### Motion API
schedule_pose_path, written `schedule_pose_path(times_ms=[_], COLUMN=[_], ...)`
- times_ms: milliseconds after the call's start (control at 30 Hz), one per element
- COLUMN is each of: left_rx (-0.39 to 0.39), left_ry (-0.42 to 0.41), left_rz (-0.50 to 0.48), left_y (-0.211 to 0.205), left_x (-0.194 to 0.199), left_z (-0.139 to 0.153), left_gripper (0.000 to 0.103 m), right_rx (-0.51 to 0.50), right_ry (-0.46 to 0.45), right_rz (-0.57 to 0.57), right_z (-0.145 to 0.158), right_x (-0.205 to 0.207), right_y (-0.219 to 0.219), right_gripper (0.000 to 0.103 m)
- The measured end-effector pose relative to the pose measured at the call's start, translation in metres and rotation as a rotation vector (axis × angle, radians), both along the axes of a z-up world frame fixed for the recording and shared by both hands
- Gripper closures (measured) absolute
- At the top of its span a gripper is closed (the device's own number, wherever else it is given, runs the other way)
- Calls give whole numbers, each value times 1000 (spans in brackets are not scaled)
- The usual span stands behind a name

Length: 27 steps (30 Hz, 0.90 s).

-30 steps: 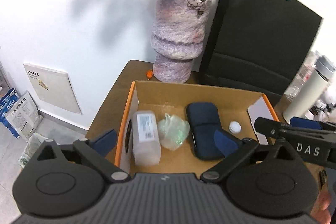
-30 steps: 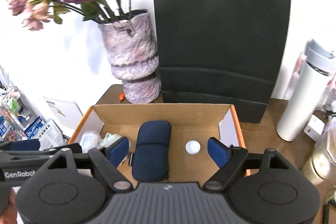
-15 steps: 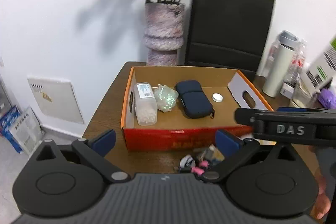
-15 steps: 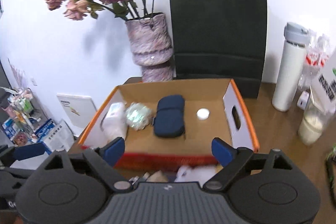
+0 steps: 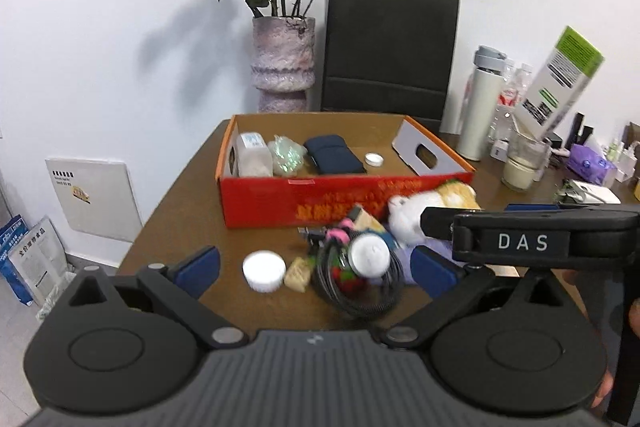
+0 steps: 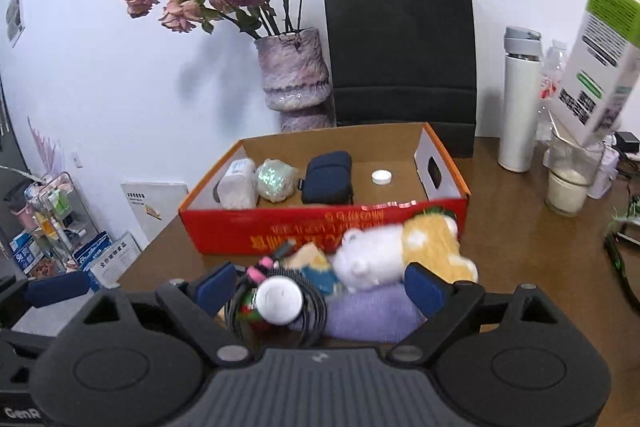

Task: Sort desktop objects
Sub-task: 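Withdraw both tools from the box back over the table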

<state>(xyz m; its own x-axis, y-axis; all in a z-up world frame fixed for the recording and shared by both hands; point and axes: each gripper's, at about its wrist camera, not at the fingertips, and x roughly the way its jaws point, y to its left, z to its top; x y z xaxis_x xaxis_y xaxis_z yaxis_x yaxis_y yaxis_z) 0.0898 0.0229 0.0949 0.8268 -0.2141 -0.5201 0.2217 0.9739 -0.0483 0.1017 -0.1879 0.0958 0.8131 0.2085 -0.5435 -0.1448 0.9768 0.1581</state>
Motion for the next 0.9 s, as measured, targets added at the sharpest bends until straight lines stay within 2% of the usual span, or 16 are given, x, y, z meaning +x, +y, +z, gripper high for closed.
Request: schedule_pose_path(times_ms=[200, 367, 533, 633, 767, 900], left_rx=[24, 37, 47, 55, 55, 30], left_ry=[-19, -6, 26, 14, 11, 18], left_rz=[6, 8, 22, 55, 38, 17], left_y=[0, 2, 9, 9, 5, 7], left_x=[-37, -62, -73, -78, -82, -89], left_z=[-14, -36, -52, -57, -62, -68], left_gripper=[0, 0, 0, 0, 0, 0], right_rx=[8, -50, -64, -89, -140, -134], right_ry=[-27, -38, -36, -31, -49, -49], right_rz=[-1, -27, -11, 3, 12, 29], right_z=[-17, -32, -47, -53, -56, -59], right_x=[-40, -60, -77, -83, -92, -101], right_y=[-6, -8, -7, -4, 0, -1], right_gripper=[12, 11, 11, 11, 11, 11])
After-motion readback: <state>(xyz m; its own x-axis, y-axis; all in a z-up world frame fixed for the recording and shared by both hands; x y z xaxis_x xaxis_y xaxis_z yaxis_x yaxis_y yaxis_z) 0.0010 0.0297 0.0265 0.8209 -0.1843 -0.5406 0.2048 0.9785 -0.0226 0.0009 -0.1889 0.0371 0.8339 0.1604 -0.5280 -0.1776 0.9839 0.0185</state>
